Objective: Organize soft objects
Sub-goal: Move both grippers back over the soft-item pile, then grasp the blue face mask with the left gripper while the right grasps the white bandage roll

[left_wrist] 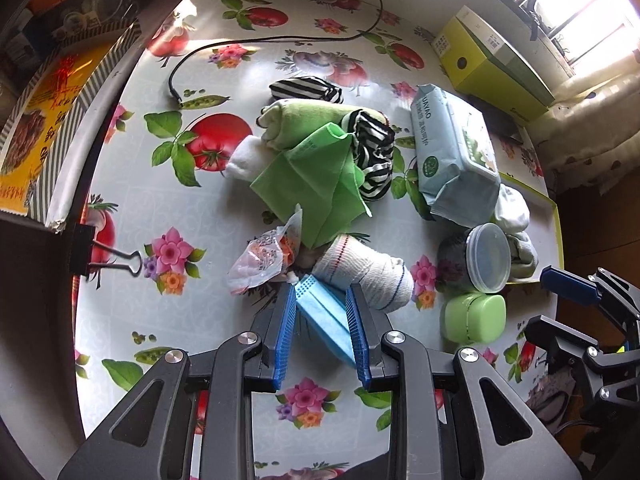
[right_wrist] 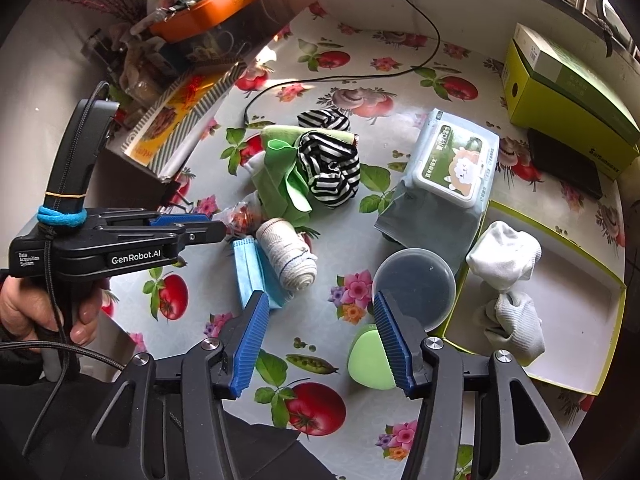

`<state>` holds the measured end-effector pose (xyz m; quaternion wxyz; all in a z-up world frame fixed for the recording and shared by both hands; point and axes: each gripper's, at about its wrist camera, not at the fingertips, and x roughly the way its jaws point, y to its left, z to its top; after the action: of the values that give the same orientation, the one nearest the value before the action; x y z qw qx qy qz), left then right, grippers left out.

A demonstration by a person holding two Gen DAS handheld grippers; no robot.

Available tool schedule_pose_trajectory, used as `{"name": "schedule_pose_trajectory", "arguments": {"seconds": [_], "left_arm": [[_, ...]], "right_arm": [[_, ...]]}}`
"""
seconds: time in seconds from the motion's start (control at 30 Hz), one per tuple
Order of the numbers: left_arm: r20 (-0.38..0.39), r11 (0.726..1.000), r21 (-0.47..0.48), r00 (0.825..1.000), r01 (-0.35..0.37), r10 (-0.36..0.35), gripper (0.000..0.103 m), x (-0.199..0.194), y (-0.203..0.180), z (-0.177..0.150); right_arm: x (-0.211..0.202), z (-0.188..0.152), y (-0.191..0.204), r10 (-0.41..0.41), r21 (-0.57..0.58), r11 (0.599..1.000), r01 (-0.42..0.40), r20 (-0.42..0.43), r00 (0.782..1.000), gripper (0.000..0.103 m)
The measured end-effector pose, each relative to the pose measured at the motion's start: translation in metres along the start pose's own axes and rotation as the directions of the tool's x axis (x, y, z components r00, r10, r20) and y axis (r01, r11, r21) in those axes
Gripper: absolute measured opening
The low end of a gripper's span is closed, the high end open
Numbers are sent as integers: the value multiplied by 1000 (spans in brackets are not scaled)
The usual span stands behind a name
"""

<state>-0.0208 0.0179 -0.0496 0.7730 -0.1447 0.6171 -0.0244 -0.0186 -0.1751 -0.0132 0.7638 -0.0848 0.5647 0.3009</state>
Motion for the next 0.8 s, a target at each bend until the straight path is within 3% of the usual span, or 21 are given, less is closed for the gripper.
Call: {"name": "schedule_pose_trajectory", "arguments": {"seconds": [0.3,0.37,0.43,0.8], "left_arm": [[-88,997,-43,994,57,-61,27,22,5,-17],[-105,996,-54,991,76,-81,30,27,5,-19],[-119,993,-73,988,92,-100,40,32,6,-20],[-182,988,-114,975,107,-127,40,68,0,-18]], "right_arm": [[13,5,11,15,-38,999,-16,-30,999,55],[15,4,10,15,-37,999,-16,-35,999,55],[16,4,9,13,-34,999,-15,-40,999,55],[26,9,9,6,-46,999,-9,-61,998,55]]}}
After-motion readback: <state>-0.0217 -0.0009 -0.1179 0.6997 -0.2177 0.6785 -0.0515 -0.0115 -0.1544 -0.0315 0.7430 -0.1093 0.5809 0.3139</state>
